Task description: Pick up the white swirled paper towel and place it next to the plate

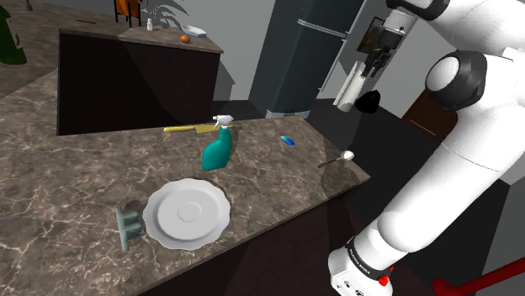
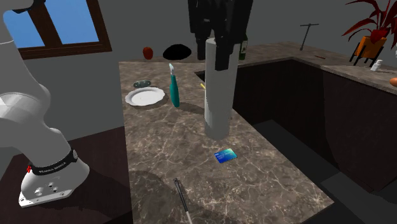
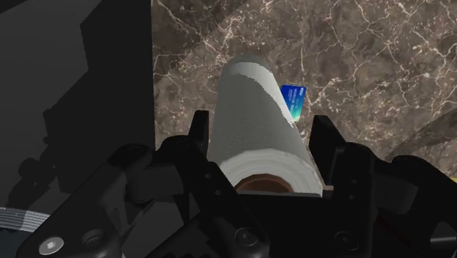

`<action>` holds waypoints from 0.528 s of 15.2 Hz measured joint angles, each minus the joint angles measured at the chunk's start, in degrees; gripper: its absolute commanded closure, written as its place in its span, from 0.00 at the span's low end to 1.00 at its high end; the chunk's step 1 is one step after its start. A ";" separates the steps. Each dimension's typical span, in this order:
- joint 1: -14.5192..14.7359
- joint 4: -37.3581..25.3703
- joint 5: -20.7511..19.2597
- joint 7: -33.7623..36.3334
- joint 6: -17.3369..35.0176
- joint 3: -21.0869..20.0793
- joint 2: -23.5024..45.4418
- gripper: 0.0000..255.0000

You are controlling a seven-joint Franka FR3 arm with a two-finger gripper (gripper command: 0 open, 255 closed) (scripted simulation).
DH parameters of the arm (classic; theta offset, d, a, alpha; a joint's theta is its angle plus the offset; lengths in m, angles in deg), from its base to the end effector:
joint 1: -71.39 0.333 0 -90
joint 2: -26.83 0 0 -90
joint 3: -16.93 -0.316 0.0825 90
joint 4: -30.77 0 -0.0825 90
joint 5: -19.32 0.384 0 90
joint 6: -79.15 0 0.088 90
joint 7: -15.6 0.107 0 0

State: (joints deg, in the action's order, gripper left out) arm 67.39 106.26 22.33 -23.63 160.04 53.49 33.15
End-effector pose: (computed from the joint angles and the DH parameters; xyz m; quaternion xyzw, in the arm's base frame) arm 0.4483 -0.3435 0.6772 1.0000 -0.0058 -0.0024 0.0070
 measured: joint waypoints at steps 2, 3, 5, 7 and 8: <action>2.61 4.49 -2.01 3.68 1.93 -1.58 -3.16 1.00; 3.63 6.25 -2.69 5.39 2.78 -2.37 -4.26 1.00; 5.40 9.53 -3.92 8.59 4.22 -3.93 -6.42 1.00; 7.02 13.34 -5.25 11.83 5.79 -5.62 -8.94 1.00; 7.68 14.42 -5.46 13.33 6.45 -6.40 -9.41 1.00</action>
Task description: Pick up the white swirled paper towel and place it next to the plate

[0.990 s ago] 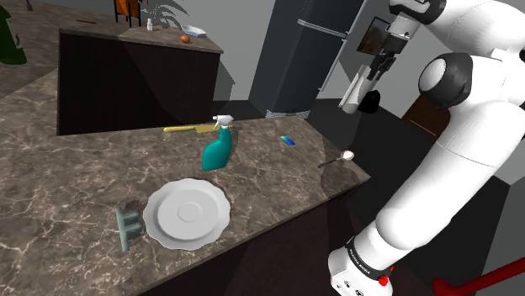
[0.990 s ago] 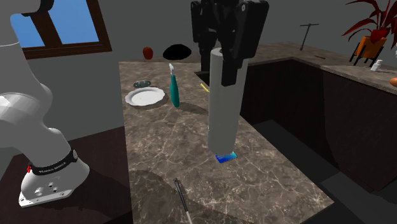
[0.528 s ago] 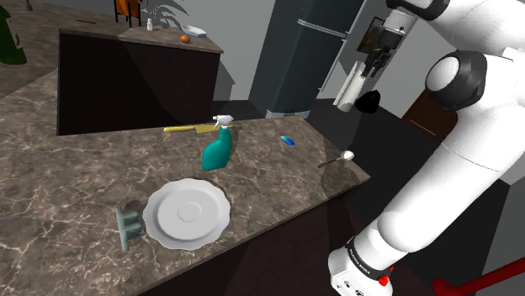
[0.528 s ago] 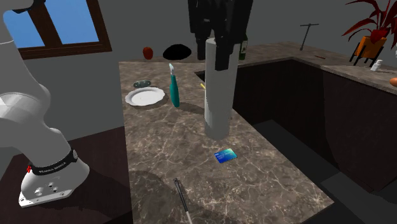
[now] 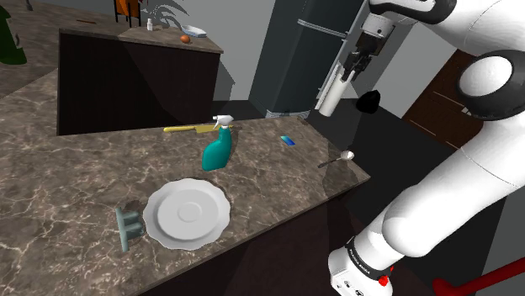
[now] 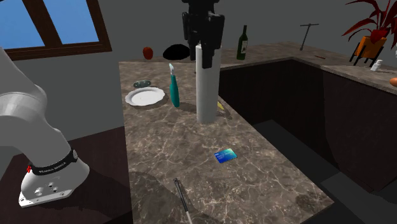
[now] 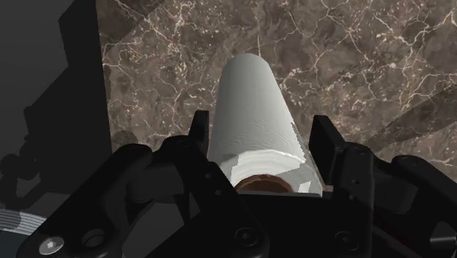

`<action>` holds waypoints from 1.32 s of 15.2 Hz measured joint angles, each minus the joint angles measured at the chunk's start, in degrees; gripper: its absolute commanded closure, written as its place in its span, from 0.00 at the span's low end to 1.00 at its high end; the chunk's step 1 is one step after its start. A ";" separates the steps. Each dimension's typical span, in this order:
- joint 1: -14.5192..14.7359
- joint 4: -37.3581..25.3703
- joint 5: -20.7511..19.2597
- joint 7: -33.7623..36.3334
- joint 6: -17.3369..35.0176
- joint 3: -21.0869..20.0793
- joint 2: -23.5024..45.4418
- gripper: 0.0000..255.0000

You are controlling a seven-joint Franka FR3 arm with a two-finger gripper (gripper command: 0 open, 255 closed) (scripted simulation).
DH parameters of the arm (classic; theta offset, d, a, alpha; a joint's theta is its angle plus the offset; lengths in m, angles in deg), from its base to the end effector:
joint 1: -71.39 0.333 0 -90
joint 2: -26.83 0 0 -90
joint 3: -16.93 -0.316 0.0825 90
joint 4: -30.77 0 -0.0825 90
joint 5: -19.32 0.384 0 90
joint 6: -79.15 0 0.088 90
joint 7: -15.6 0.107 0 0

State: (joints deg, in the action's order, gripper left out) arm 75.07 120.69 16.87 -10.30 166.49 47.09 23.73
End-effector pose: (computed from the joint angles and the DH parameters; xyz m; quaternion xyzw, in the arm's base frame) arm 0.4735 -0.2503 0.6464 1.0000 -0.0058 -0.0026 0.0074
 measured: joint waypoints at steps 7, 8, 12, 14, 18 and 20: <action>4.34 5.80 -0.42 9.81 3.98 -5.24 -1.62 1.00; 5.18 7.47 -0.78 11.75 4.66 -6.35 -2.68 1.00; 7.50 9.98 -0.46 17.17 7.11 -9.26 -2.54 1.00; 8.67 10.21 -0.06 19.69 8.04 -10.63 -1.71 1.00; 10.93 10.33 0.66 24.48 9.64 -13.20 0.00 1.00; 12.02 10.96 0.86 26.74 10.73 -14.40 0.54 1.00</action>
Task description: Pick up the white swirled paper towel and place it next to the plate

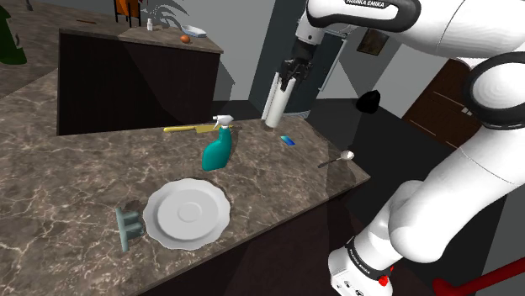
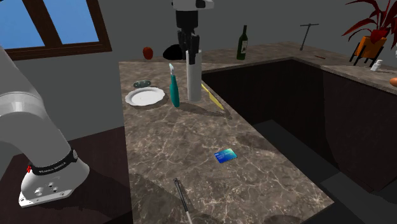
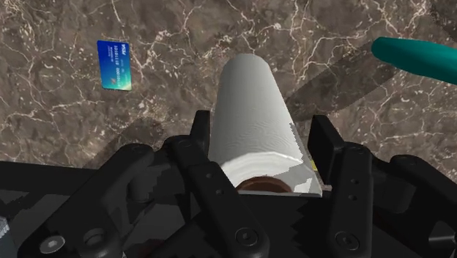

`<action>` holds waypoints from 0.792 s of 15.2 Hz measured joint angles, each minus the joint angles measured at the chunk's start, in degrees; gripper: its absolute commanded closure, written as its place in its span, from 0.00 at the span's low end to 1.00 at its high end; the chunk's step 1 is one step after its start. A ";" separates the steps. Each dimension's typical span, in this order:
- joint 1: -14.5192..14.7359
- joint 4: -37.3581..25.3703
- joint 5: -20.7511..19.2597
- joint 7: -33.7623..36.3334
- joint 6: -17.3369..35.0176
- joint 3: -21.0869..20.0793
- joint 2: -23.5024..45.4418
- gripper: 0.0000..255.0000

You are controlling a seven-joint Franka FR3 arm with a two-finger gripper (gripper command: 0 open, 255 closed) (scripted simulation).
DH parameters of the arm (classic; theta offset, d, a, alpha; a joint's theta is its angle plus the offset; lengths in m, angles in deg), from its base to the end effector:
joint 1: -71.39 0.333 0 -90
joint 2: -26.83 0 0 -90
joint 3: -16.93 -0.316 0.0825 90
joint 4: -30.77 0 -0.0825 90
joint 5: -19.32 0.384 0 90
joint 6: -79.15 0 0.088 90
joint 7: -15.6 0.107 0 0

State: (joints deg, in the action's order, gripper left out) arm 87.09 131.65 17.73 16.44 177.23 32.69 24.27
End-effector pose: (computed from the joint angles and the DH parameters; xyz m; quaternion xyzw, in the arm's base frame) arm 0.5482 -0.0059 0.5701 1.0000 -0.0057 -0.0029 0.0077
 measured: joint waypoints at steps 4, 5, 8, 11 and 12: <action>2.13 -1.12 0.89 4.19 1.97 -2.20 3.23 1.00; 2.59 -2.40 1.25 5.09 2.23 -2.66 4.83 1.00; 4.18 -4.00 1.71 8.13 2.97 -4.16 7.26 1.00; 5.88 -6.11 2.11 11.28 3.64 -5.65 10.09 1.00; 6.44 -7.60 2.31 12.31 3.64 -6.14 11.61 1.00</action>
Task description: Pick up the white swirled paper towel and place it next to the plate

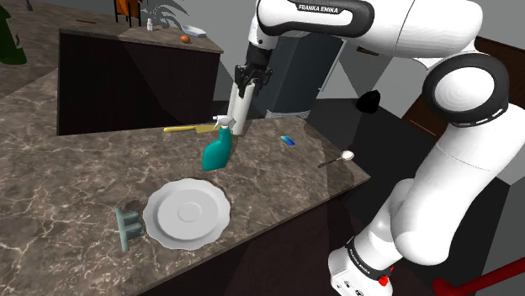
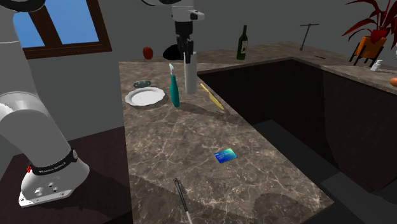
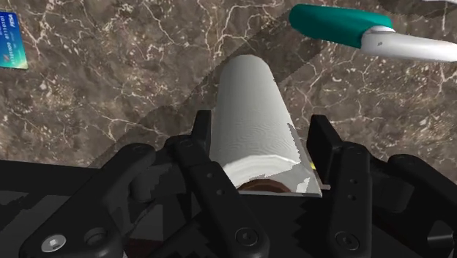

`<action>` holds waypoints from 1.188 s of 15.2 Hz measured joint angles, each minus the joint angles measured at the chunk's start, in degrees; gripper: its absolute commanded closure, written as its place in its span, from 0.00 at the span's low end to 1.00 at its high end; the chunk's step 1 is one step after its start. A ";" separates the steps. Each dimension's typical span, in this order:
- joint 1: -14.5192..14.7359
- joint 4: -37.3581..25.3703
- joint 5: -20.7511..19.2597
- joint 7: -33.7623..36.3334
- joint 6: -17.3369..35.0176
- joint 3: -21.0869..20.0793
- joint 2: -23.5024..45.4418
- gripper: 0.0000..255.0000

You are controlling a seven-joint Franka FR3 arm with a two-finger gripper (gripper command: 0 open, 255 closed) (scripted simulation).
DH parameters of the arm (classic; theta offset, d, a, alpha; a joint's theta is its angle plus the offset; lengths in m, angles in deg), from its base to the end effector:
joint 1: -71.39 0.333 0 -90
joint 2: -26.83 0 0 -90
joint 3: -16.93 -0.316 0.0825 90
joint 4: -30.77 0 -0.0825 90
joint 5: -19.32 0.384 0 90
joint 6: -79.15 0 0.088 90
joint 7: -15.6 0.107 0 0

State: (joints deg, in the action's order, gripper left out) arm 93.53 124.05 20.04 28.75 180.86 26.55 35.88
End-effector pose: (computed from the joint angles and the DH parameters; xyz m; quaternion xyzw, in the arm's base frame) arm 0.5942 0.1395 0.5240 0.9999 -0.0058 -0.0026 0.0078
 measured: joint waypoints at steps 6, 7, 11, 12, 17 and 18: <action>2.99 -8.04 0.70 5.35 -0.11 -2.30 8.02 1.00; 3.31 -9.01 0.79 5.91 0.08 -2.54 9.19 1.00; 3.74 -7.48 0.84 6.58 2.45 -2.80 10.04 1.00; 3.78 -6.62 0.84 6.63 3.34 -2.81 10.07 1.00; 3.86 -3.66 0.91 6.70 6.86 -2.88 10.62 1.00; 3.82 -3.06 0.93 6.61 7.52 -2.87 10.70 1.00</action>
State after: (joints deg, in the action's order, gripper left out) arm 97.35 120.99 20.97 35.36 188.39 23.68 46.58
